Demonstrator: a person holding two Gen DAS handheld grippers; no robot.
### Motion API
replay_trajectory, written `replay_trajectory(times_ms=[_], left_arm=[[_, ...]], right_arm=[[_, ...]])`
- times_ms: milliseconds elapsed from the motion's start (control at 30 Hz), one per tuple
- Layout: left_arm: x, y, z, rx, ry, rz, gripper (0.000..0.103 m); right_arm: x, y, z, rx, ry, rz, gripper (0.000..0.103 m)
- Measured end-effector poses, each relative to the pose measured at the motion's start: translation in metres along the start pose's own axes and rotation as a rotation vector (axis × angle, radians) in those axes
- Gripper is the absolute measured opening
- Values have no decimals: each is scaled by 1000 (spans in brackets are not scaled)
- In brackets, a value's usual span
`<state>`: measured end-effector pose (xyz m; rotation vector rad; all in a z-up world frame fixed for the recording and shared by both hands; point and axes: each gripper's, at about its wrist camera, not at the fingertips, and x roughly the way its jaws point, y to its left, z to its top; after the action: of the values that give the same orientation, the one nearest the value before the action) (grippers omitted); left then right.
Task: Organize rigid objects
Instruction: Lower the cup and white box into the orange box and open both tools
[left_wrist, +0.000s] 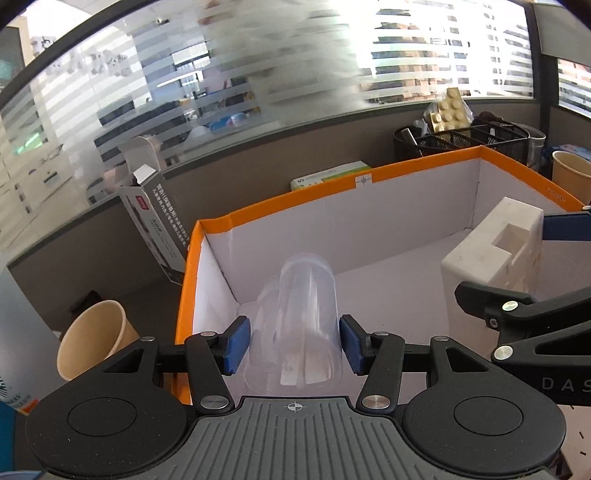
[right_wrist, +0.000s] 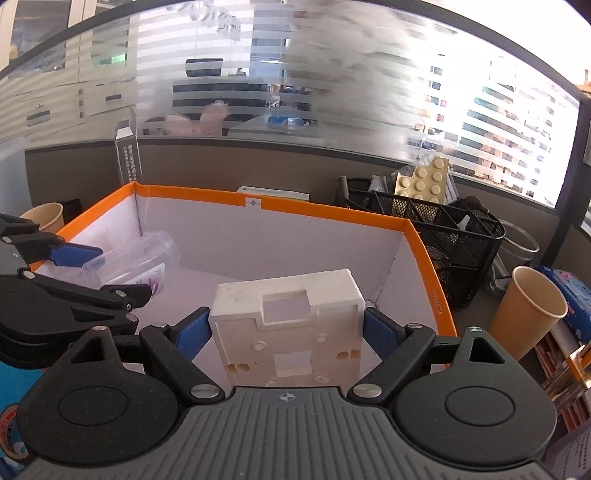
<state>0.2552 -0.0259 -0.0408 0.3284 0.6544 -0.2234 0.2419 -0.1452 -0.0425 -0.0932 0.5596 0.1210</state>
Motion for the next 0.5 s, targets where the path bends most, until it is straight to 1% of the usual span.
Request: replay_trajectory(times_ms=[233,267,333,467,500], left_arm=[[0,-2,1,2,7,15,50],[0,-2,0,0,8,19,50],[0,-3,0,-2,7,27,52],[-1,-3,1,-12,2,35,53],[-2,-1,1,-20,0,31,56]], right_arm=[[0,-2,0,5,4,1,88],[-1,-2,-1,4,2,-2,89],[-2,-2,-2,2,-4,-19,96],[-5,-4,-3,-1,-32,-26,97],[-9,-3,-3,-5,-55,-30,97]])
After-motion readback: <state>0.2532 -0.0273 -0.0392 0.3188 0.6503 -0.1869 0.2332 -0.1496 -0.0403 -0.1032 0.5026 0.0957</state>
